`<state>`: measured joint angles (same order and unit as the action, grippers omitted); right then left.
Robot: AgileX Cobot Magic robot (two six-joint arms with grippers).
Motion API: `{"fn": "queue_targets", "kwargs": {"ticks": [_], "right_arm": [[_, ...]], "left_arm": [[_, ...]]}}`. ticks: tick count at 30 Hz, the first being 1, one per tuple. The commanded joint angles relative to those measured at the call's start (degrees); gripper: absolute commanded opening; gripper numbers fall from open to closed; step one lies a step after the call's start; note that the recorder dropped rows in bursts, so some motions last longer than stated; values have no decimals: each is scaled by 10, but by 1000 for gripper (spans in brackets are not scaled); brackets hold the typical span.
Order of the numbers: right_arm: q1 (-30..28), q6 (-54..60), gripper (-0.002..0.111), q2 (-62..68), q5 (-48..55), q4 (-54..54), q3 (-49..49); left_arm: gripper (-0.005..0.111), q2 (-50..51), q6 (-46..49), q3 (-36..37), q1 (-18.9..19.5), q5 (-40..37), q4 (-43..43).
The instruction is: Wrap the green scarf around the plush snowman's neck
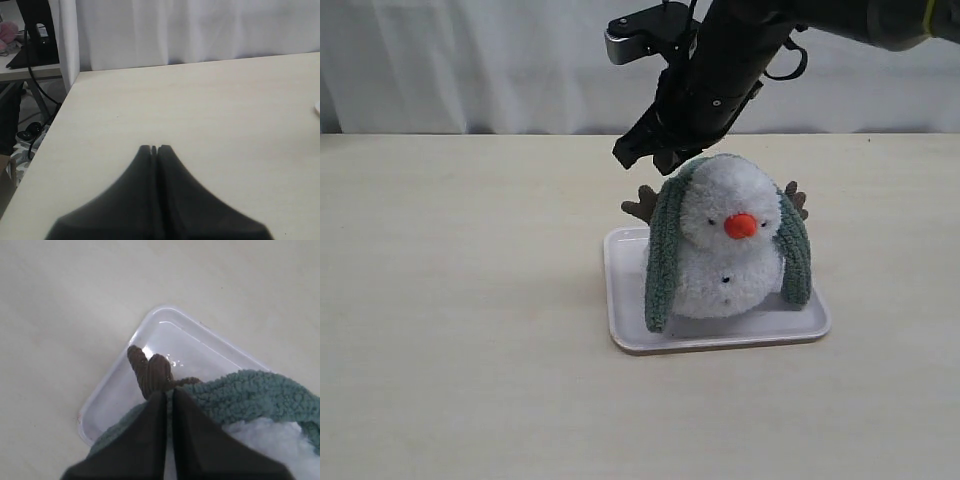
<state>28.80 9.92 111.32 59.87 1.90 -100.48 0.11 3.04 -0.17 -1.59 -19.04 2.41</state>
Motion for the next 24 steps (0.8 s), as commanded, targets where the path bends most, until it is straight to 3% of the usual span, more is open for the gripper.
{"fn": "queue_targets", "kwargs": {"ticks": [1,24], "right_arm": [[1,5,4,2,20,-15,-1],[1,-37,4,52,7,-71,1]], "left_arm": [[0,-1,-1,2,1,4,-1],[0,-1,-1,2,1,4,-1]]}}
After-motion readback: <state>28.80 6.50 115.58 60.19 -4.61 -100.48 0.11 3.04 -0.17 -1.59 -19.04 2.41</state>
